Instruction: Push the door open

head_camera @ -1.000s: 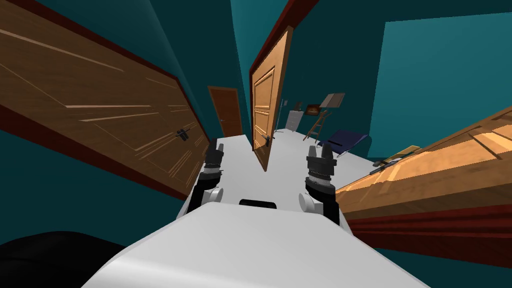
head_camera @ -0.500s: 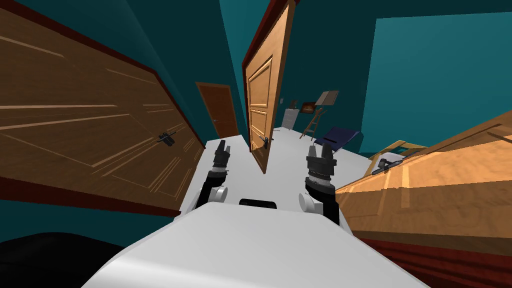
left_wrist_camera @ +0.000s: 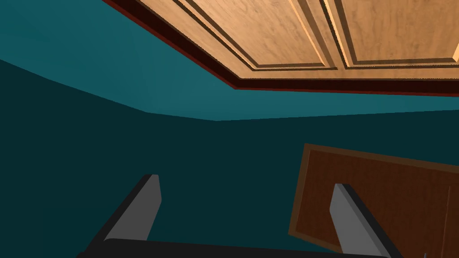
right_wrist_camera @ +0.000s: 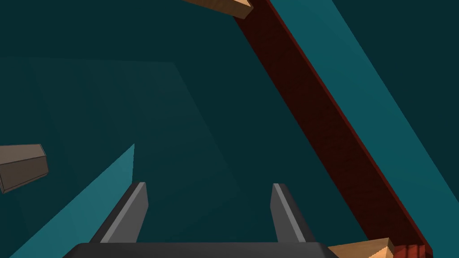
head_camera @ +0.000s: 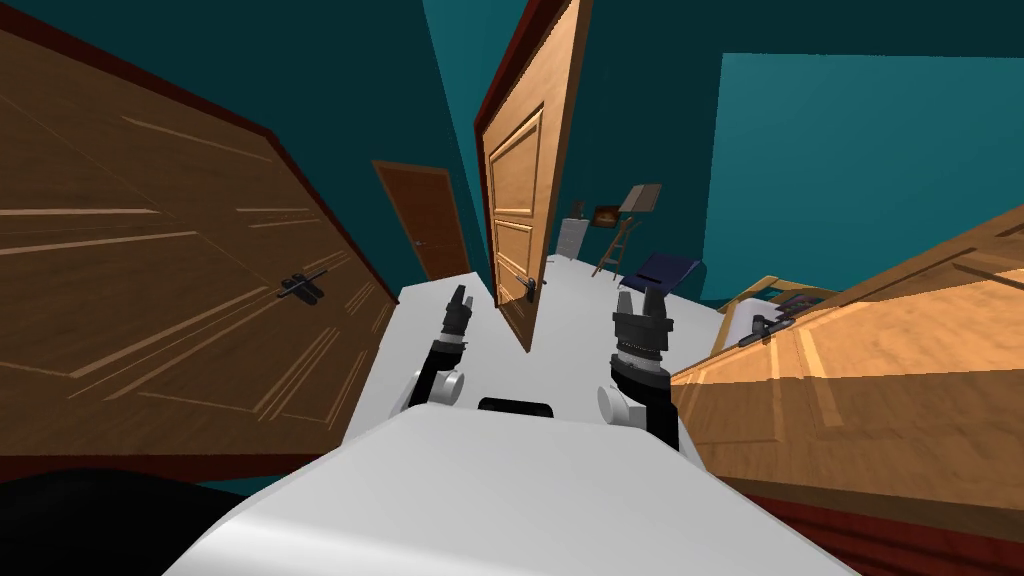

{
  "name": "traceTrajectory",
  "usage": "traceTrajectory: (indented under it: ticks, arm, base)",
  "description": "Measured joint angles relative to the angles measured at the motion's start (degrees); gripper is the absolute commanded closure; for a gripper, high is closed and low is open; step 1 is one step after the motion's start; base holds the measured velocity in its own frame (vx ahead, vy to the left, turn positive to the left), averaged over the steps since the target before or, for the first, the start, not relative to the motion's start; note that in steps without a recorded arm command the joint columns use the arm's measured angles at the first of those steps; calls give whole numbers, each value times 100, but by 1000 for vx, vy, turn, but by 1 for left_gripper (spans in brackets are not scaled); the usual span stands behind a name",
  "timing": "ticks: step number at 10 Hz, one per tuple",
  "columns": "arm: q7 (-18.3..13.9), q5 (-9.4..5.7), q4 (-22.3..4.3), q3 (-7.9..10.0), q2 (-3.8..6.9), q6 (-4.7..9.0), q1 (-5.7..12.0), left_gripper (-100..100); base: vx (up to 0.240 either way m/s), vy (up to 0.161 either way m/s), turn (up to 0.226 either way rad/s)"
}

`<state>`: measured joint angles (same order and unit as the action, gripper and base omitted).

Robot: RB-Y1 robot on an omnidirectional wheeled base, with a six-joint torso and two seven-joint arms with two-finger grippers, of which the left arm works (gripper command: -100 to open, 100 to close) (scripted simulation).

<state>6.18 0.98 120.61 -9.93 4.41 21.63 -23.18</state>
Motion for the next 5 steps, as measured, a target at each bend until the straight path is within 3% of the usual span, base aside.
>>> traceTrajectory:
  ticks: [3, 5]
  arm:
    - [-88, -5, -228, -197, 51, -71, 90, -100]
    - [-128, -3, -467, -302, 48, -109, 240, -100]
  base:
    - [84, 81, -103]
    - [84, 82, -120]
